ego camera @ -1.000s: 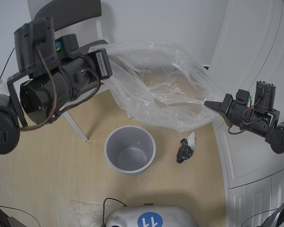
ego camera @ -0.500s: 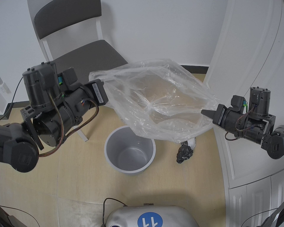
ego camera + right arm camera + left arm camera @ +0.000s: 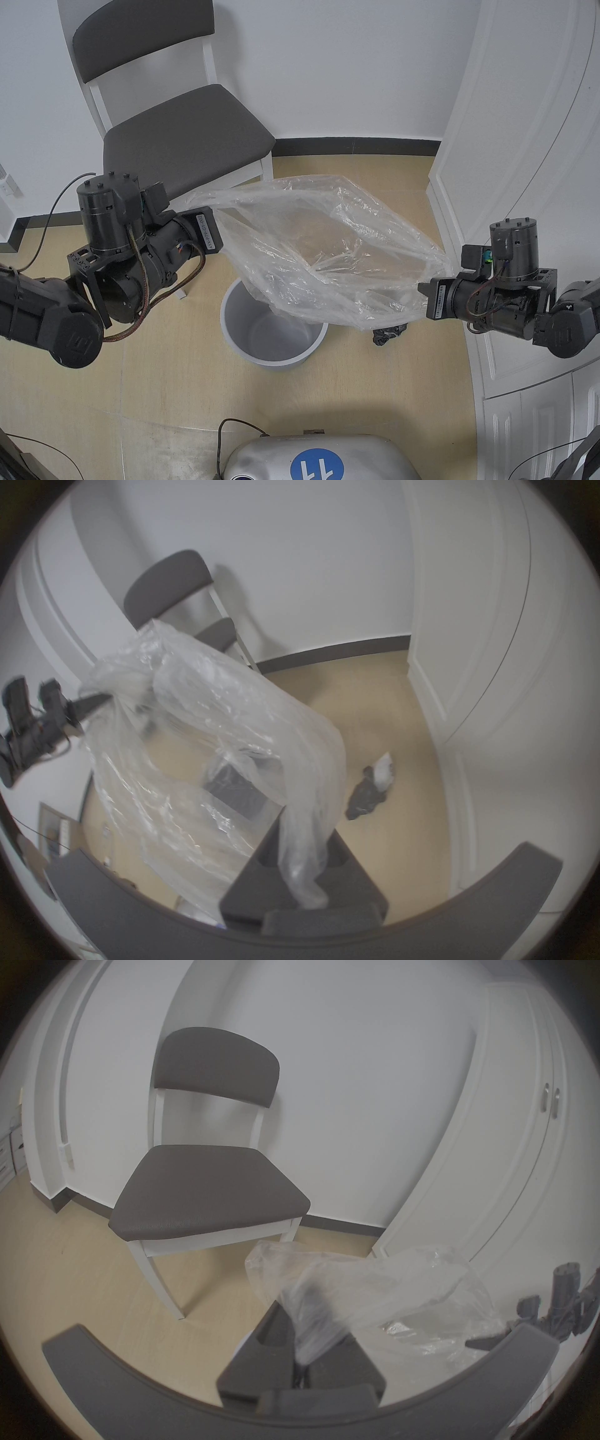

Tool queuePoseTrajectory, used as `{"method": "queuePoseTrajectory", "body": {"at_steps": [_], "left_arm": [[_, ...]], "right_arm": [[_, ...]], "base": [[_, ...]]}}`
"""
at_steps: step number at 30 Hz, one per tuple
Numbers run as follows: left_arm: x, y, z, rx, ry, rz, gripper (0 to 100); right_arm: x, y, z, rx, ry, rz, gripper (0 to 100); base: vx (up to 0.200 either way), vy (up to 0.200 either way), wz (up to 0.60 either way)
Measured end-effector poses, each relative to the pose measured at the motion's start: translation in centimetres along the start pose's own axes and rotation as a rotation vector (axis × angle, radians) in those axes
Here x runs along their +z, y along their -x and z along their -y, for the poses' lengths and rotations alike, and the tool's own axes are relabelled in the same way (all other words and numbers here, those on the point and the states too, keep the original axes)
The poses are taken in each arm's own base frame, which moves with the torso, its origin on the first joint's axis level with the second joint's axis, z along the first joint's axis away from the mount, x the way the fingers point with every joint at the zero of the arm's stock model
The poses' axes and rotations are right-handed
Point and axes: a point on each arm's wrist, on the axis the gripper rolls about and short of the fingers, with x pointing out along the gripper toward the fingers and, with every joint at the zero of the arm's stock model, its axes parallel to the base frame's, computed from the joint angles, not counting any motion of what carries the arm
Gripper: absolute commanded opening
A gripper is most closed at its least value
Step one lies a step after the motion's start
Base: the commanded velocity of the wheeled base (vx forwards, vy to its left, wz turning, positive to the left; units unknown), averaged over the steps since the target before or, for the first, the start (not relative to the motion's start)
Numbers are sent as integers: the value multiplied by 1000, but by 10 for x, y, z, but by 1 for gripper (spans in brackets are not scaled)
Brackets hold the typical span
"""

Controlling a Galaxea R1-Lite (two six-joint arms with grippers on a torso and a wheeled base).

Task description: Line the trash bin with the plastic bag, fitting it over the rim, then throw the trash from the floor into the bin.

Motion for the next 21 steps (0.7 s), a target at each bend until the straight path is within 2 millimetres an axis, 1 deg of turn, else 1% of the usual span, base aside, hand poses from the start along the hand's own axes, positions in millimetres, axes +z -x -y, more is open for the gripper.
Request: {"method": "queuePoseTrajectory", "body": {"at_steps": [4, 7, 9, 13, 16, 21], "left_arm": [[-5, 4, -9, -41, -62, -39, 0], [-11, 8, -18, -65, -115, -71, 0], [-12, 10, -21, -62, -128, -79, 0], [-15, 13, -25, -54, -148, -91, 0], [-17, 14, -29, -45, -176, -99, 0], [-18, 15, -36, -26, -197, -107, 0]], "right_arm": [[-10, -5, -8, -97, 90, -7, 0], [-17, -8, -19, -101, 158, -19, 0], [-17, -13, -26, -90, 184, -15, 0], [-15, -27, -36, -72, 208, -7, 0], [-18, -40, -40, -65, 213, 7, 0], [-27, -59, -39, -76, 218, 21, 0]], "base": [[0, 0, 0], [0, 0, 0], [0, 0, 0], [0, 0, 0], [0, 0, 0], [0, 0, 0]]}}
